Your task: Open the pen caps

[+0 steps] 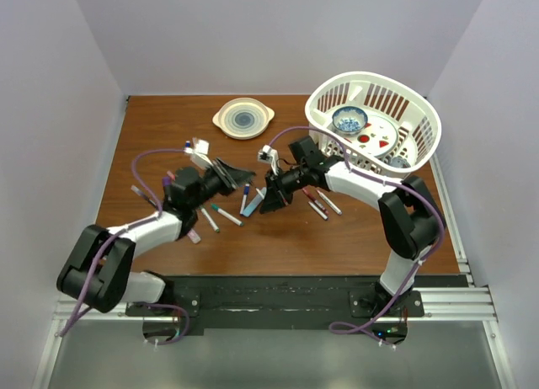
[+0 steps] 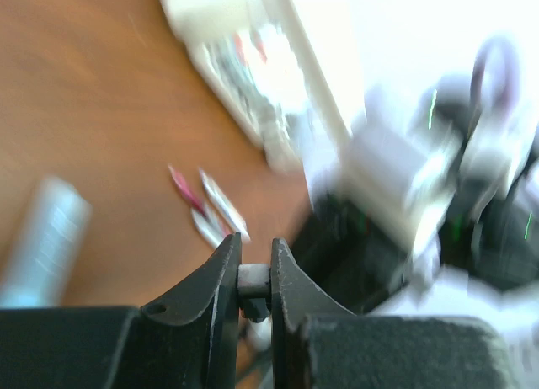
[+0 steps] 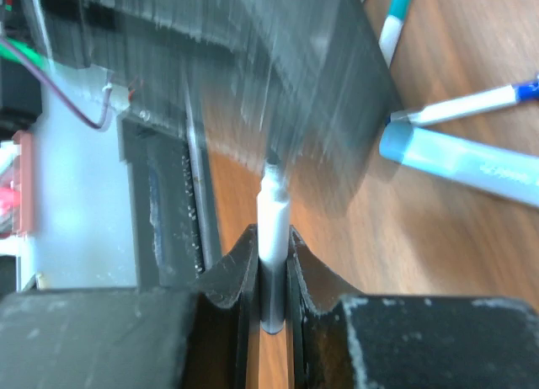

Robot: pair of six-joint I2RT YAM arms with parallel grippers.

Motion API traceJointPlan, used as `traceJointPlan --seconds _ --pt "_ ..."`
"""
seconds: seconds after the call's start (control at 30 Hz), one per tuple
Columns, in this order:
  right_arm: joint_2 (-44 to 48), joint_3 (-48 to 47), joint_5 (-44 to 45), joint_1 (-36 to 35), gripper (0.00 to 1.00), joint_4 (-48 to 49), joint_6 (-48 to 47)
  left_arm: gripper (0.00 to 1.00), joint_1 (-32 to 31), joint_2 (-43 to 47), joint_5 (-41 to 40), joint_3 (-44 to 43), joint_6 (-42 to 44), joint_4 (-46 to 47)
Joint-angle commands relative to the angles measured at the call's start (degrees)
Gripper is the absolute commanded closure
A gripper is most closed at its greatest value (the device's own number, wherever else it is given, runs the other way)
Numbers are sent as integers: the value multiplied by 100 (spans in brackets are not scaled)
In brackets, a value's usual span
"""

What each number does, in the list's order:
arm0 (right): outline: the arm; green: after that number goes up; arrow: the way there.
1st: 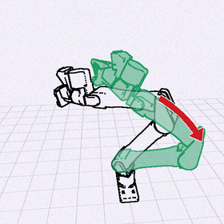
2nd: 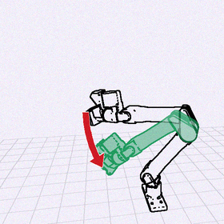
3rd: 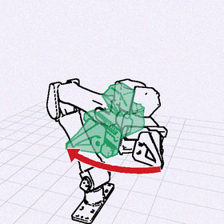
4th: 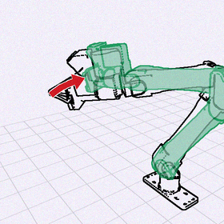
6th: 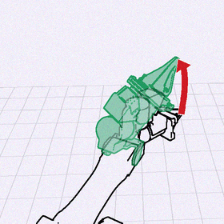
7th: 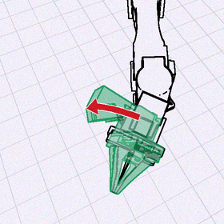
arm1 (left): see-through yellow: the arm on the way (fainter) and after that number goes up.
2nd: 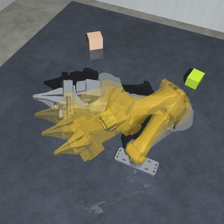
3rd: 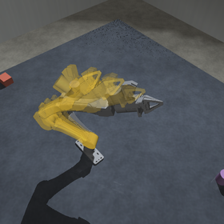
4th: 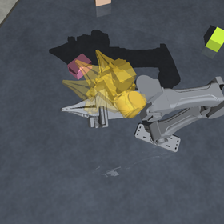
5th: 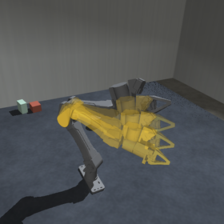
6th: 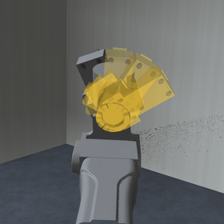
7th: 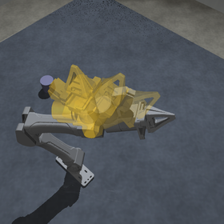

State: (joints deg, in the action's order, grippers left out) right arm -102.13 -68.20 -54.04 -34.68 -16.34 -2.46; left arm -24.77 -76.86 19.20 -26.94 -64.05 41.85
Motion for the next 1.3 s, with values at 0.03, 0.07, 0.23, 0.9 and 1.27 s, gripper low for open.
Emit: traceJointPlan --seconds 0.03,0.07,0.23,0.9,1.27 --pt "-62 -17 69 -127 100 -572 -246 100 1852 32 -470 -856 -81 -438" --pt "-70 -35 104 -162 100 -598 -290 100 2106 -135 -444 -1057 23 -553" --pt "-88 -237 437 -224 100 -1002 -571 100 2477 -409 -311 -1191 375 -1001" --pt "263 -325 1238 -136 100 -1355 -1072 66 3251 -3089 -918 -2781 1237 -2276" --pt "369 -334 1326 127 100 -1442 -1160 42 3515 -3011 -540 -3301 1738 -2453"
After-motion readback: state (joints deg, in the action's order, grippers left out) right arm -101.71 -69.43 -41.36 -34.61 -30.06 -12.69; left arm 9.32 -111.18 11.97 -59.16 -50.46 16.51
